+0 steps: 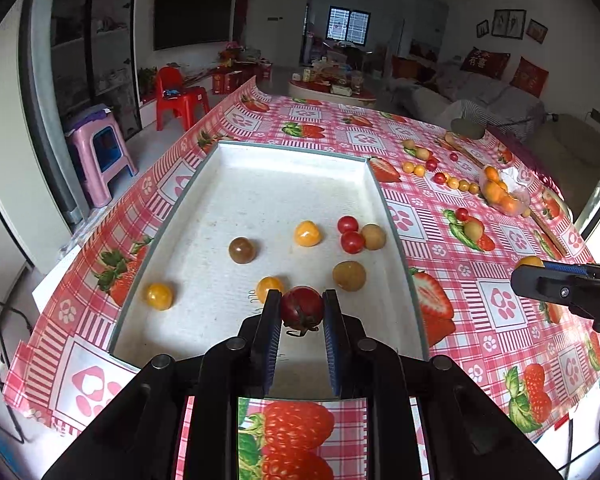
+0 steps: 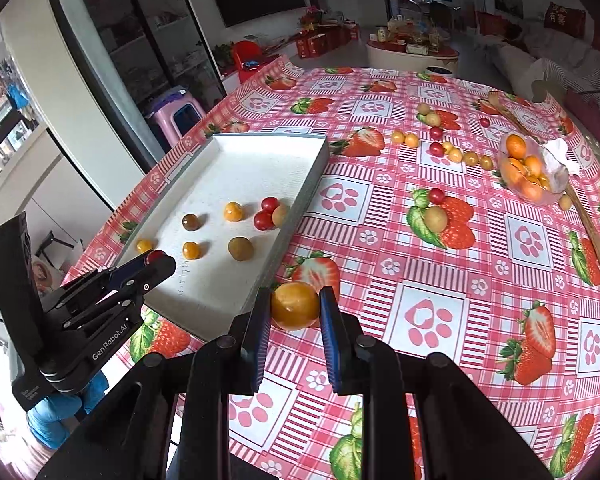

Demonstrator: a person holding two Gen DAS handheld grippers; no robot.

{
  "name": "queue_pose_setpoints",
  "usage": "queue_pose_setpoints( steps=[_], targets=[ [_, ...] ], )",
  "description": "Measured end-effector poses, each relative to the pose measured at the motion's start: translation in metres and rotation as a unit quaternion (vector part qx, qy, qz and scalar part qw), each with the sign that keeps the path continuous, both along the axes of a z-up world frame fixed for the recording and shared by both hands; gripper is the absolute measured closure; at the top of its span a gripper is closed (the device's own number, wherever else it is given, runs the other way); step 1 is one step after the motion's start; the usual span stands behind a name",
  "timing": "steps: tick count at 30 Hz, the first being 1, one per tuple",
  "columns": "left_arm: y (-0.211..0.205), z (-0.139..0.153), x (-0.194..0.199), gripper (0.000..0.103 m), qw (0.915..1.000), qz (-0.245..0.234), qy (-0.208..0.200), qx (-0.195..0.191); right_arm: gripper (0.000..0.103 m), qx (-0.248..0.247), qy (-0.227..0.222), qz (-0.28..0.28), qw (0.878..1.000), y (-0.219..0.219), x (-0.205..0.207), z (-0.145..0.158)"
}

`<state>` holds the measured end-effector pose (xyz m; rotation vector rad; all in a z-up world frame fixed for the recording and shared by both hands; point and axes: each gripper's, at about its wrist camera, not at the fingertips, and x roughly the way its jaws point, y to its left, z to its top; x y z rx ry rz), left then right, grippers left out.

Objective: Organize fruits
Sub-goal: 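Carry both tomatoes into the white tray and open both tools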

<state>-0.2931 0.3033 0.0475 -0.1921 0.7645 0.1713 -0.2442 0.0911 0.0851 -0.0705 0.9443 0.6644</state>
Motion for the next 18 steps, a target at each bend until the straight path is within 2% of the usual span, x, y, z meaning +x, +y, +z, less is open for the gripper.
queue_pose_setpoints(
  steps=[9,18],
  targets=[
    [0.028,-0.021,0.014,0.081,0.9983,0.037,0.044,0.003,0.077,-0.039,0.029,0.062,0.997,0.080,0.019,-0.029],
    [0.026,-0.027,0.027,0.081,0.9917,0.077,0.091,0.048,0.077,-0.084,-0.007,0.148,0.985,0.105,0.019,-0.047]
  ],
)
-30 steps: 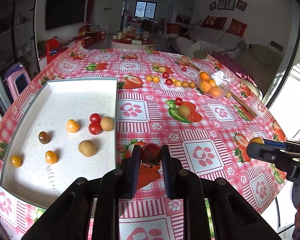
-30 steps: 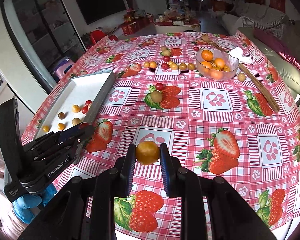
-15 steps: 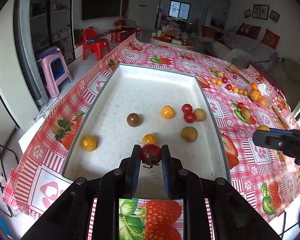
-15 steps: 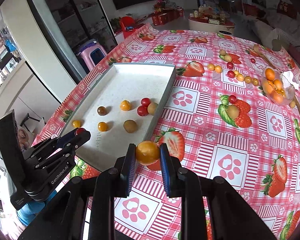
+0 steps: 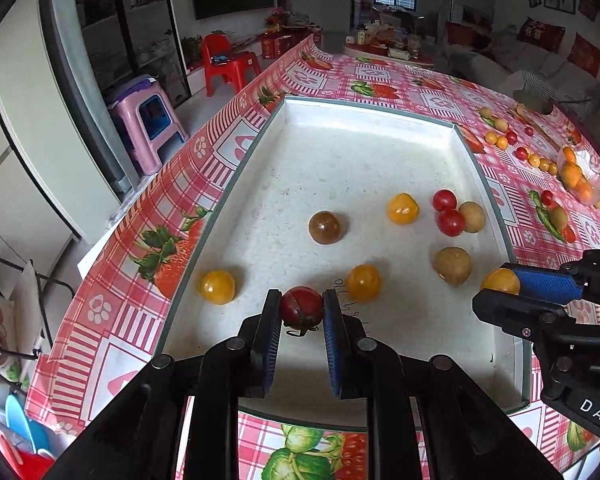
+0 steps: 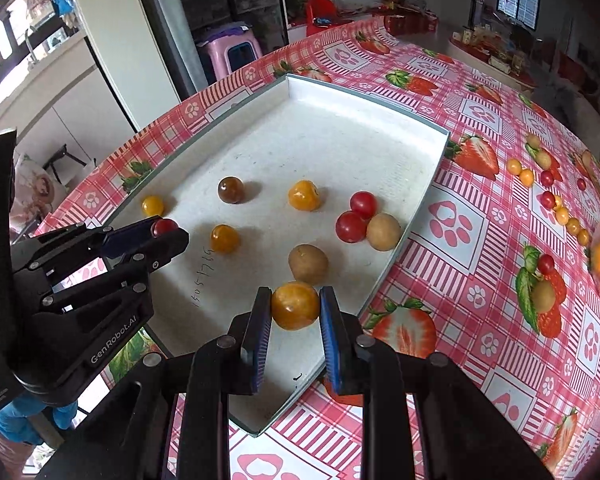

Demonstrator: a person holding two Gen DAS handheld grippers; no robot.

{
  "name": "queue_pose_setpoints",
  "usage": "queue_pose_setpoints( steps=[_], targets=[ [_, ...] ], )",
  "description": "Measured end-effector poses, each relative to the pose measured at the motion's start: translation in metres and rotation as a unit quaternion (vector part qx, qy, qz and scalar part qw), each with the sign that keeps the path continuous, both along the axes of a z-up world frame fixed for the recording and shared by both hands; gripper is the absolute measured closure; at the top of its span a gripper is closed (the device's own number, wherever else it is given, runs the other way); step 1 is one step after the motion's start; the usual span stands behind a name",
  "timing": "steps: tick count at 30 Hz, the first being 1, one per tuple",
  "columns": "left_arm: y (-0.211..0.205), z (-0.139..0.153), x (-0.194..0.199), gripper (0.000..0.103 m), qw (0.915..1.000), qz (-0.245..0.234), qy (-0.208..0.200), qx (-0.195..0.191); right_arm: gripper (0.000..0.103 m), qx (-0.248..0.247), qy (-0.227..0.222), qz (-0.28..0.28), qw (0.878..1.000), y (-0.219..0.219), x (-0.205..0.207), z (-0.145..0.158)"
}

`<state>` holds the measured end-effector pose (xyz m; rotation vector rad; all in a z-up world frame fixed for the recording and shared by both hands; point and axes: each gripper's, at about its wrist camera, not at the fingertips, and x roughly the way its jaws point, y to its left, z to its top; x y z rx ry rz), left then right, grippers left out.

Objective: Organize fruits
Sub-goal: 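Carry both tomatoes into the white tray and open both tools, then move both open tools back over the table toward the remaining fruits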

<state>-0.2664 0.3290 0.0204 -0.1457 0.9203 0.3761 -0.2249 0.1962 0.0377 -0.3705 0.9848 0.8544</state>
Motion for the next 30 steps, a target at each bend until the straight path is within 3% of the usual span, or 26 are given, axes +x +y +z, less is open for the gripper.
queue_pose_setpoints(
  steps=[8,16,19,20,21,23,26,30],
  targets=[
    [0.002,-0.009,0.004,0.081,0.9984,0.037,0.039,0.017,0.077,-0.003,0.029,0.040,0.999,0.009,0.007,-0.018],
    [-0.001,-0.012,0.002,0.081,0.9974,0.048,0.046,0.027,0.075,-0.016,0.017,0.069,0.997,0.018,0.002,-0.025],
    [0.000,-0.012,0.002,0.080,0.9975,0.046,0.044,0.029,0.053,-0.004,0.020,0.068,0.997,0.013,0.001,-0.021],
    [0.000,-0.011,0.003,0.073,0.9975,0.045,0.046,0.031,0.042,0.004,0.018,0.064,0.998,0.010,0.001,-0.016],
    [0.000,-0.011,0.003,0.047,0.9974,0.044,0.046,0.033,0.035,0.014,0.015,0.060,0.998,0.005,0.000,-0.011],
    [-0.001,-0.005,0.000,0.020,0.9975,0.044,0.029,0.047,0.025,0.031,0.009,0.049,0.998,-0.008,-0.002,0.001],
    [-0.004,0.005,-0.001,0.020,0.9985,0.019,0.013,0.050,0.023,0.059,0.000,0.017,0.998,-0.036,-0.002,0.017],
    [-0.017,0.025,-0.001,0.020,0.9993,-0.007,-0.014,0.034,0.023,0.080,0.026,-0.058,0.995,-0.084,0.017,0.019]
  ],
)
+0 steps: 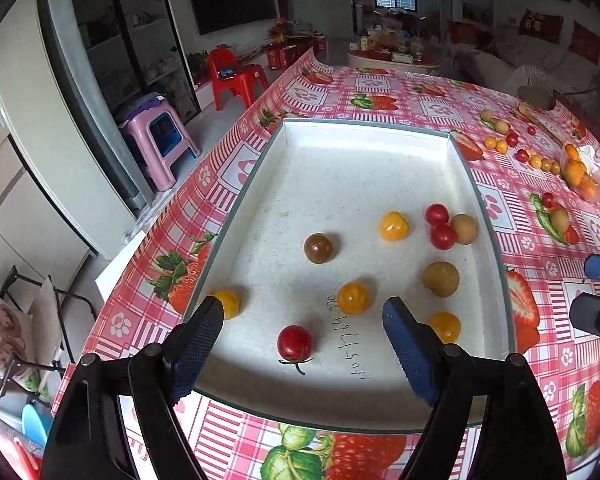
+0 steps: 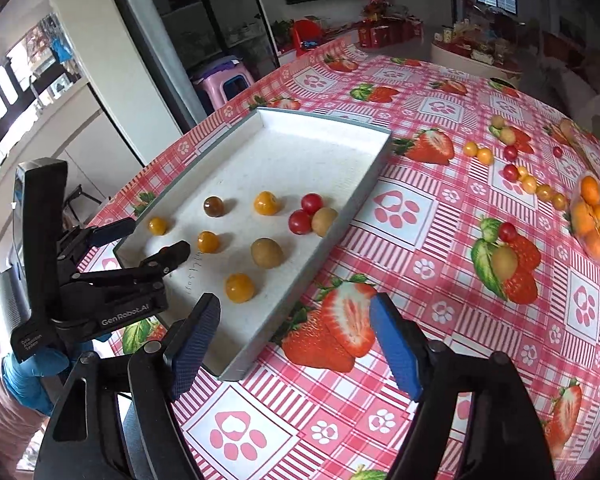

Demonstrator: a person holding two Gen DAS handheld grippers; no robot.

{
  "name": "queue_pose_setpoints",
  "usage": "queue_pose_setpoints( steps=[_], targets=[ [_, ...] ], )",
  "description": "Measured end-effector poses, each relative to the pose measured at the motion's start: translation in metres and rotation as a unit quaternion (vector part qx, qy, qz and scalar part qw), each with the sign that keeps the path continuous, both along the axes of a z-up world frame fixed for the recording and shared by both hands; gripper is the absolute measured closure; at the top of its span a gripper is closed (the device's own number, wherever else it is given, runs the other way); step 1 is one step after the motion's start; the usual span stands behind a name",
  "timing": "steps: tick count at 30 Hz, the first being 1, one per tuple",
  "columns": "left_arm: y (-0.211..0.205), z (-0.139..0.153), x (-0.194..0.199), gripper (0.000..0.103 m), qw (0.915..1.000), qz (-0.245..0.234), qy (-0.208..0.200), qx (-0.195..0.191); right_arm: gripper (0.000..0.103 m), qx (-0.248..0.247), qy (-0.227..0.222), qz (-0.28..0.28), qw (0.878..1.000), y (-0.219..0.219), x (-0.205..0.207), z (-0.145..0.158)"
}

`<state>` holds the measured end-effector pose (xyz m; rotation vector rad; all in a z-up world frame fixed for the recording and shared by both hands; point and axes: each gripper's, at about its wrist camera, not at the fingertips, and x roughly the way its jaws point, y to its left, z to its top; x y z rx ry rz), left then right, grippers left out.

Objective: Organize fruits
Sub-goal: 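Move both open tools back over the table toward the remaining fruits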

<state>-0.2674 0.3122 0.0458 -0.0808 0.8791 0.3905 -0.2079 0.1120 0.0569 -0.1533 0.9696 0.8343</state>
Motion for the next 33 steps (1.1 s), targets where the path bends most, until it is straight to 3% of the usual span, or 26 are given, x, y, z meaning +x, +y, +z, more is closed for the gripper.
queue_pose_setpoints(
  steps=[5,11,18,27,29,32,33],
  targets=[
    [-0.033,0.027,0.018,0.020,0.9986,-0.044,-0.021,-0.021,0.023,-0.011,0.029,-0.098,0.995,-0.065,0.034,-0.012],
    [-0.084,0.039,0.068,0.020,0.9927,-0.112,-0.013,-0.042,0.023,-0.026,0.036,-0.172,0.984,-0.118,0.060,-0.025],
    [-0.136,0.018,0.125,0.020,0.9838,-0.164,0.028,-0.067,0.023,-0.032,0.037,-0.186,0.981,-0.134,0.065,-0.039],
    [-0.179,-0.019,0.195,0.020,0.9767,-0.192,0.072,-0.063,0.023,-0.022,0.042,-0.201,0.978,-0.152,0.064,-0.047],
    [-0.184,-0.026,0.205,0.020,0.9745,-0.197,0.075,-0.077,0.023,-0.020,0.042,-0.205,0.978,-0.156,0.064,-0.048],
    [-0.194,-0.035,0.216,0.021,0.9744,-0.200,0.086,-0.055,0.023,-0.020,0.039,-0.211,0.977,-0.161,0.064,-0.050],
    [-0.197,-0.038,0.219,0.027,0.9737,-0.203,0.091,-0.047,0.023,-0.019,0.039,-0.212,0.976,-0.162,0.065,-0.051]
  ],
)
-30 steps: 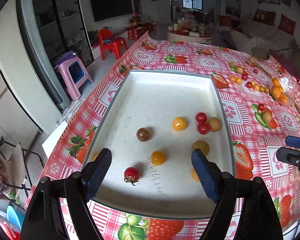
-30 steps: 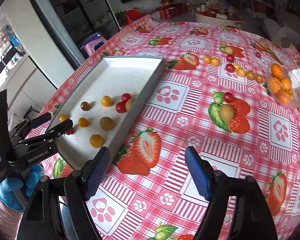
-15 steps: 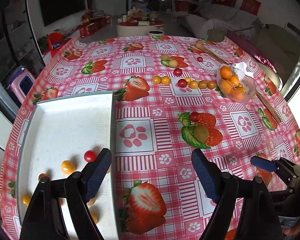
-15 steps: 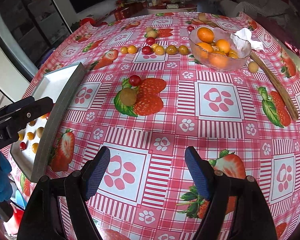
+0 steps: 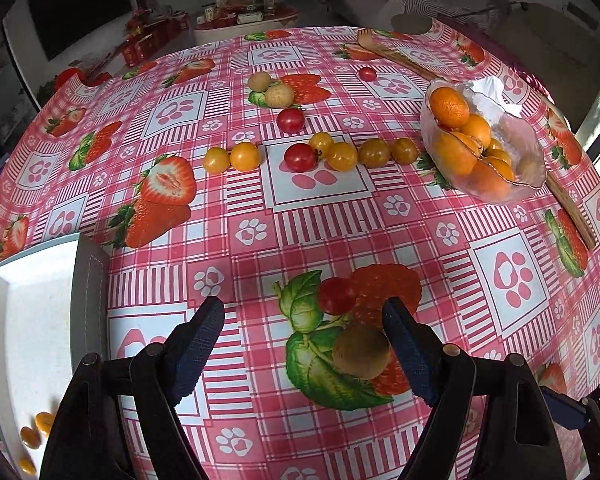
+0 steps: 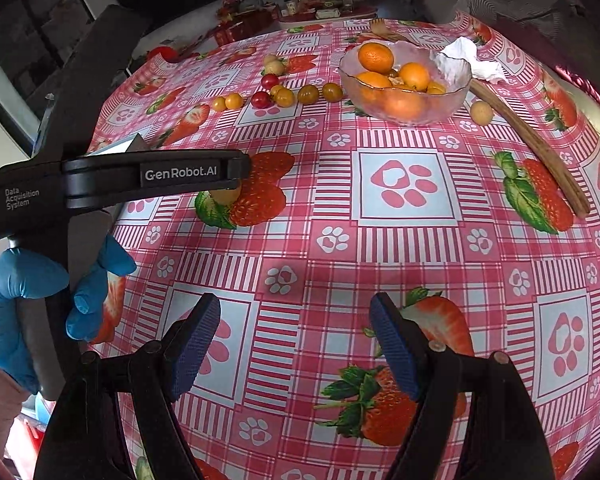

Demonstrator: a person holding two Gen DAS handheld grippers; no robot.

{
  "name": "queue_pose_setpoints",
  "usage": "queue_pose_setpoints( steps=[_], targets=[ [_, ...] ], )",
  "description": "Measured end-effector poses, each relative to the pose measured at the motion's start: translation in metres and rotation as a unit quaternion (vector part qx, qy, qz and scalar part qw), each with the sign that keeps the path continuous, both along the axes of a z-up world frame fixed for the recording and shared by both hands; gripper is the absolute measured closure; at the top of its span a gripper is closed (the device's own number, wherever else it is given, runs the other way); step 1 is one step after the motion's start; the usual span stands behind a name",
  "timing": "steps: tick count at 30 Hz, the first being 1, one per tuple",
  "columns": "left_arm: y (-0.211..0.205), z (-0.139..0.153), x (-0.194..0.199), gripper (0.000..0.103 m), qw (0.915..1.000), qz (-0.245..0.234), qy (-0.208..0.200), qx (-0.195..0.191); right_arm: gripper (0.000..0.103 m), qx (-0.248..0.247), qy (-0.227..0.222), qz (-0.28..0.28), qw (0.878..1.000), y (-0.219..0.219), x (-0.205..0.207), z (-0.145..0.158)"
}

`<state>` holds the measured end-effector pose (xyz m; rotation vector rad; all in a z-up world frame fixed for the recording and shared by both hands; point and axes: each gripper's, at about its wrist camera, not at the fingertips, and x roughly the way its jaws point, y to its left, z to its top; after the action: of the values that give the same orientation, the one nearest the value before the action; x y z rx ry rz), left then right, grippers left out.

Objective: Organize fruits
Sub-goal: 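Close the left tool on a tan round fruit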

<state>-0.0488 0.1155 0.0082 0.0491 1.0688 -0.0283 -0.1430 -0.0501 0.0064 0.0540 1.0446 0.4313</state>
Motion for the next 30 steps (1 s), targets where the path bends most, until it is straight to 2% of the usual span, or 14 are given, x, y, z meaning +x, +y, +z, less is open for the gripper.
queue_pose_setpoints(
  steps=[4,7,8,9,10,13,19,23,26,30],
  targets=[
    [-0.001,-0.001,0.005,0.036,0.9999,-0.002,0.000,-0.010,0.023,0.003,0.001,-0.006,1.000,-0.002,0.004,-0.002],
    [-0.004,0.000,0.006,0.052,0.9999,-0.011,-0.005,-0.011,0.023,0.004,0.002,-0.008,1.000,-0.001,0.007,-0.004],
    [-0.006,0.001,0.005,0.067,0.9998,-0.017,-0.008,-0.009,0.023,0.002,0.000,-0.008,1.000,0.000,0.008,-0.005],
    [-0.008,0.002,0.004,0.076,0.9997,-0.023,-0.009,-0.005,0.023,0.001,-0.001,-0.008,1.000,0.001,0.009,-0.005],
    [-0.009,0.002,0.003,0.078,0.9996,-0.026,-0.011,-0.001,0.023,0.000,-0.002,-0.008,1.000,0.003,0.010,-0.005],
    [-0.001,0.002,-0.003,0.078,0.9996,-0.018,-0.021,0.003,0.023,-0.009,-0.009,-0.004,1.000,0.011,0.014,-0.005],
    [0.048,0.000,-0.022,0.079,0.9983,0.047,-0.026,-0.023,0.023,-0.019,-0.022,0.010,1.000,0.032,0.027,-0.006],
    [0.066,-0.002,-0.042,0.079,0.9960,0.074,-0.035,-0.035,0.023,-0.025,-0.029,0.021,0.999,0.048,0.039,-0.006],
    [0.068,-0.003,-0.050,0.079,0.9952,0.077,-0.042,-0.044,0.023,-0.033,-0.034,0.032,0.998,0.060,0.044,-0.007],
    [0.066,-0.003,-0.050,0.079,0.9958,0.072,-0.044,-0.035,0.023,-0.037,-0.036,0.032,0.998,0.059,0.045,-0.008]
  ],
)
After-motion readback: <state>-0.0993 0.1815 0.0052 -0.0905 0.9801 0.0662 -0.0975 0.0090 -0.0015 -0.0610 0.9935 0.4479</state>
